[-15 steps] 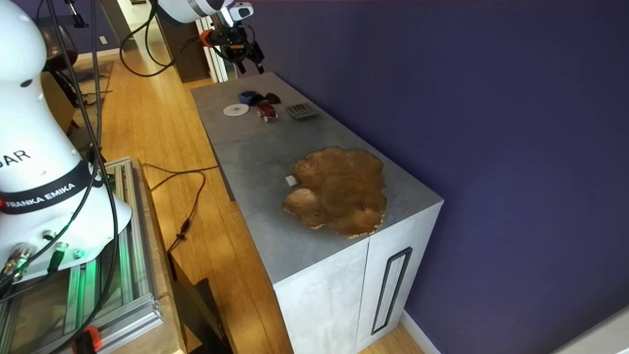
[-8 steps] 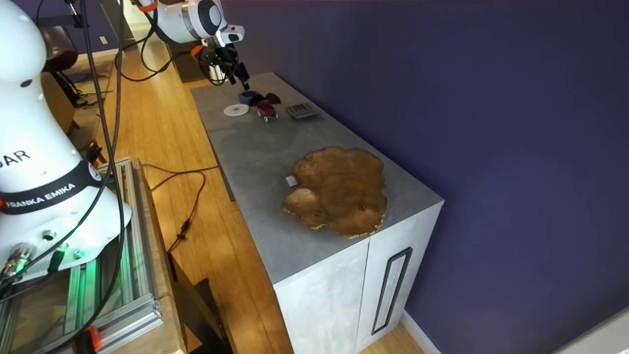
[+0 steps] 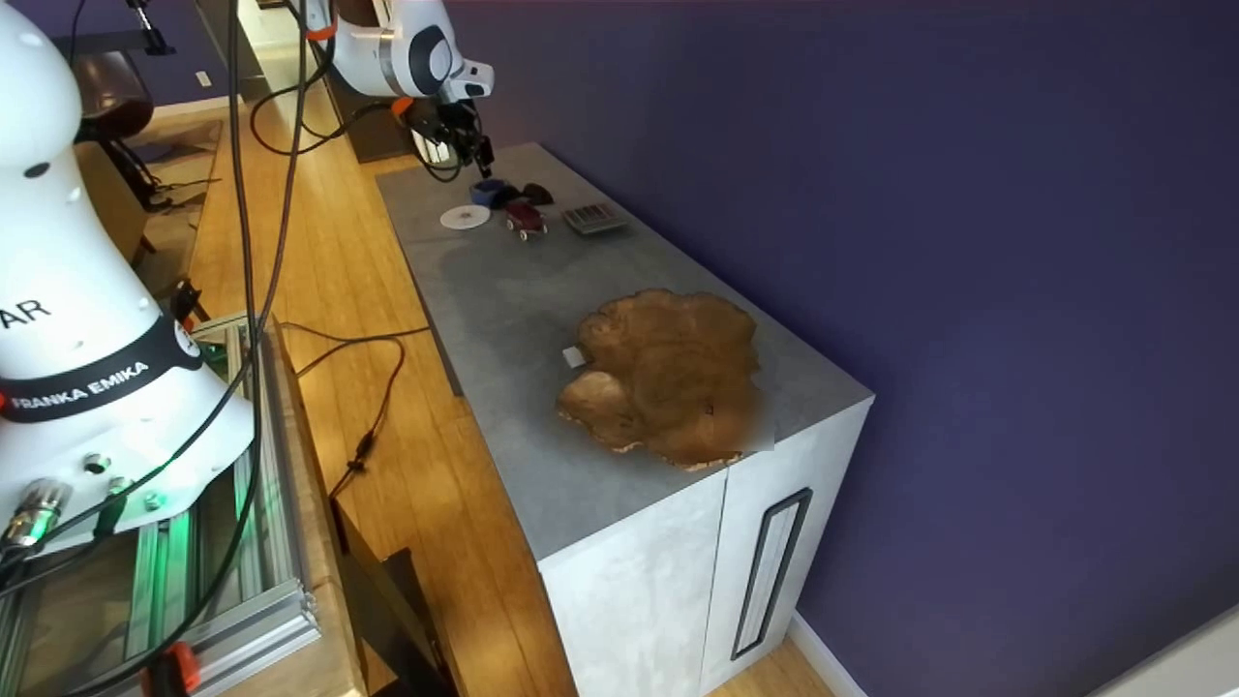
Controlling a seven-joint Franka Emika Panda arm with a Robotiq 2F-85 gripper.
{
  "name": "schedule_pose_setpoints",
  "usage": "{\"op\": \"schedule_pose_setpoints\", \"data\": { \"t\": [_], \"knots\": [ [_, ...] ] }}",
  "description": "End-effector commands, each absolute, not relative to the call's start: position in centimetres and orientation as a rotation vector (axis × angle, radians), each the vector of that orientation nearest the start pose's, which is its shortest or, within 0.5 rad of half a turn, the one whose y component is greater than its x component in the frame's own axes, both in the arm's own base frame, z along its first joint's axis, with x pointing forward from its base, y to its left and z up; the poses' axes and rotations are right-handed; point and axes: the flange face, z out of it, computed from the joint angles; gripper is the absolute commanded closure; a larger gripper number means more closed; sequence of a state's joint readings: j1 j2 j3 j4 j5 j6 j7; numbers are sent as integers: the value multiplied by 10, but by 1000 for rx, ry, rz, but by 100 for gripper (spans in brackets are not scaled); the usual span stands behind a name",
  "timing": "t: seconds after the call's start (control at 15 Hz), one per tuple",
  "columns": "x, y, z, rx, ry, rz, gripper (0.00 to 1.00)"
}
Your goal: Pick up the black shades and put them in the brown bowl
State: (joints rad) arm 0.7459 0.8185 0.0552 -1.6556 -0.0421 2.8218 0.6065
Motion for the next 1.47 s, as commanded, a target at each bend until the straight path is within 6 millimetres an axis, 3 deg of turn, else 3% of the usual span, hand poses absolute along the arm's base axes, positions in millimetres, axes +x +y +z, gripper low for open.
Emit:
{"op": "schedule_pose_setpoints", "data": {
  "t": [0.0,0.27,0.4,0.8,0.93,1.13,1.27,1.4],
  "knots": [
    [527,504,163,-2813,-279,-307,25],
    [547,482,149,-2830,-207,-225,20],
    [552,476,140,-2836,-186,-197,25],
    [553,478,125,-2842,-174,-159,51],
    [553,482,122,-2838,-181,-148,76],
    [552,487,119,-2840,-187,-130,99],
    [552,487,119,-2841,-185,-129,100],
    [549,485,140,-2821,-193,-176,99]
  ]
}}
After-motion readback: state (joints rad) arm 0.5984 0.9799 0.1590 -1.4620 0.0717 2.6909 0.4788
